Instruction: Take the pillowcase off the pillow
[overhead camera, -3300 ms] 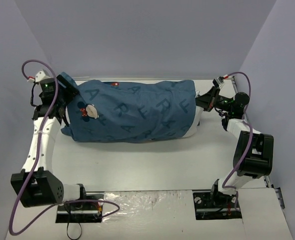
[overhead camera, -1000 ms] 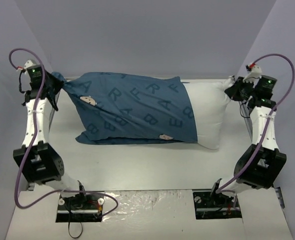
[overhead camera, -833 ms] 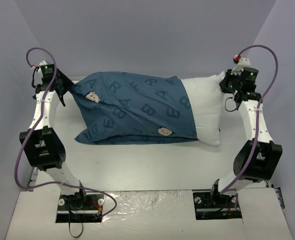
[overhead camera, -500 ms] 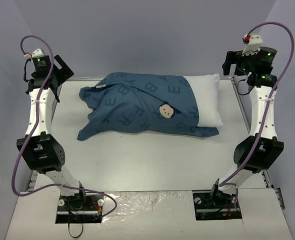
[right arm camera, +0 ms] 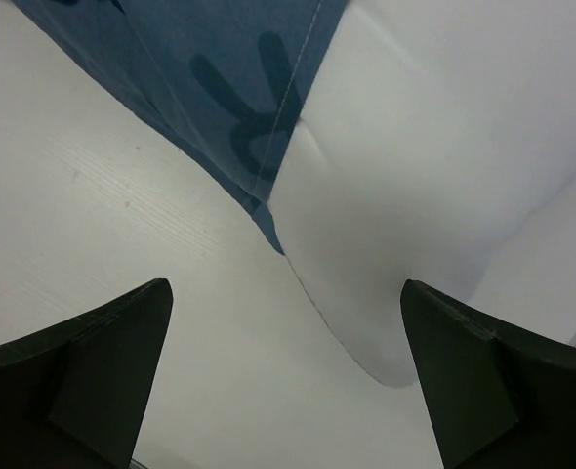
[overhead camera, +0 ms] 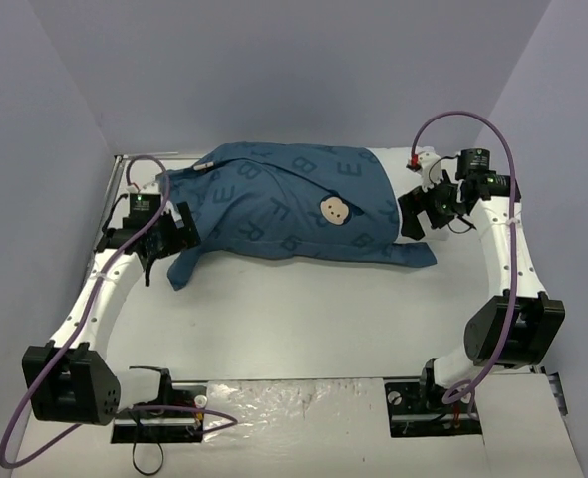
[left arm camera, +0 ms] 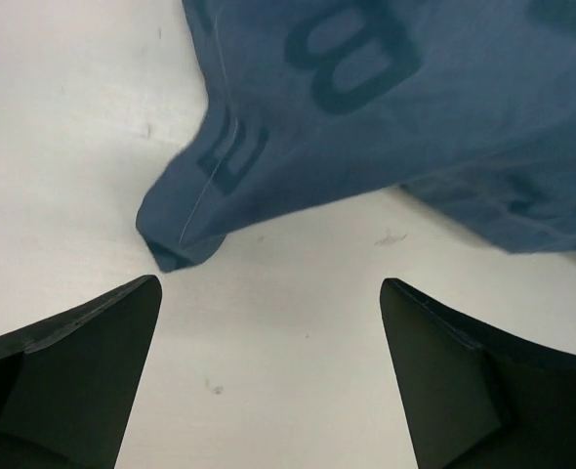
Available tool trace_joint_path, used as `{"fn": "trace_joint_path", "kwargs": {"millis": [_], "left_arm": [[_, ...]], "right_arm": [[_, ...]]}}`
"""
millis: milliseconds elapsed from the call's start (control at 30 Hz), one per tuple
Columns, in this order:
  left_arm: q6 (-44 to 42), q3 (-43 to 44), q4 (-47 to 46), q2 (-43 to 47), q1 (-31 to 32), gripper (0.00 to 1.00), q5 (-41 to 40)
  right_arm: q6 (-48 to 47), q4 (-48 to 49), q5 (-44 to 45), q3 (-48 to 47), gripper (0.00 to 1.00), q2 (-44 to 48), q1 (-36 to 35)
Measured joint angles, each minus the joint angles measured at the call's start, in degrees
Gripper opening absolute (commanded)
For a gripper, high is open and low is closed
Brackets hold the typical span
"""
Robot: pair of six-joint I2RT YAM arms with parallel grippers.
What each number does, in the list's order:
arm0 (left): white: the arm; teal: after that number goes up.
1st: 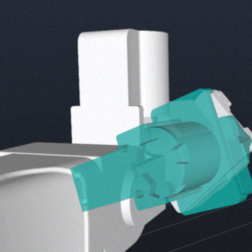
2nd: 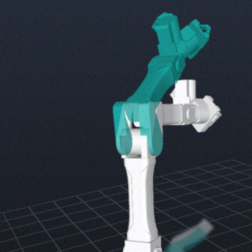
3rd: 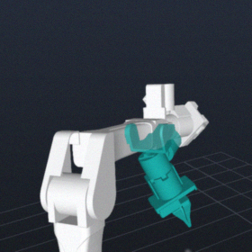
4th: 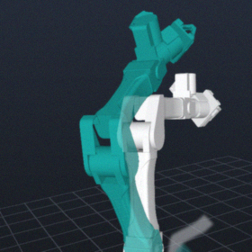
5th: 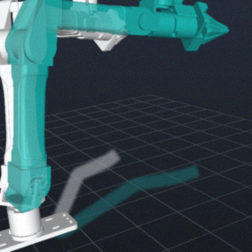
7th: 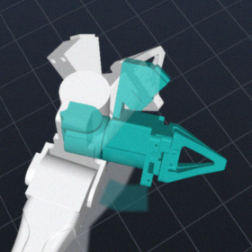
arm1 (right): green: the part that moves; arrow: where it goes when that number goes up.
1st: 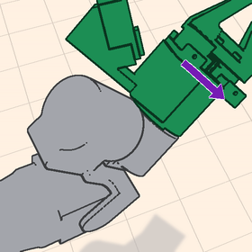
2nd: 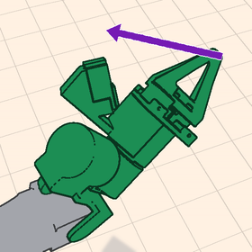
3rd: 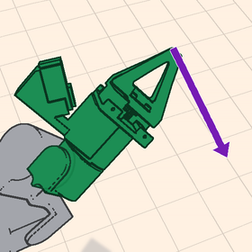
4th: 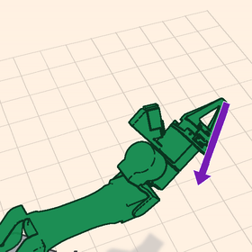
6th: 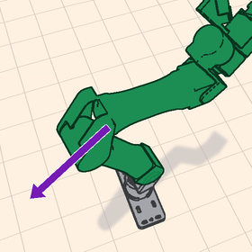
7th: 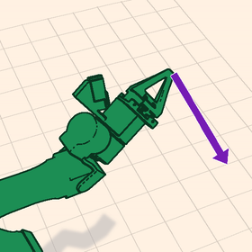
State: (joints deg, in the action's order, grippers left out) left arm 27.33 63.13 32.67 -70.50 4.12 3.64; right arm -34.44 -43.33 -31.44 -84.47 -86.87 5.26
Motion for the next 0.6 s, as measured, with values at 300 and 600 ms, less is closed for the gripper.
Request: {"fn": "trace_joint_path", "kwargs": {"millis": [300, 600], "left_arm": [[-7.39, -4.79, -3.04, -3.26, 1.36, 0.96, 4.00], [-17.29, 1.70, -6.16, -15.89, 4.81, 0.74, 3.28]], "right_arm": [[-16.17, -0.76, 5.27, 0.81, 0.96, 0.48, -0.11], [-25.03, -0.74, 6.12, -3.34, 0.87, -2.27, -0.09]]}}
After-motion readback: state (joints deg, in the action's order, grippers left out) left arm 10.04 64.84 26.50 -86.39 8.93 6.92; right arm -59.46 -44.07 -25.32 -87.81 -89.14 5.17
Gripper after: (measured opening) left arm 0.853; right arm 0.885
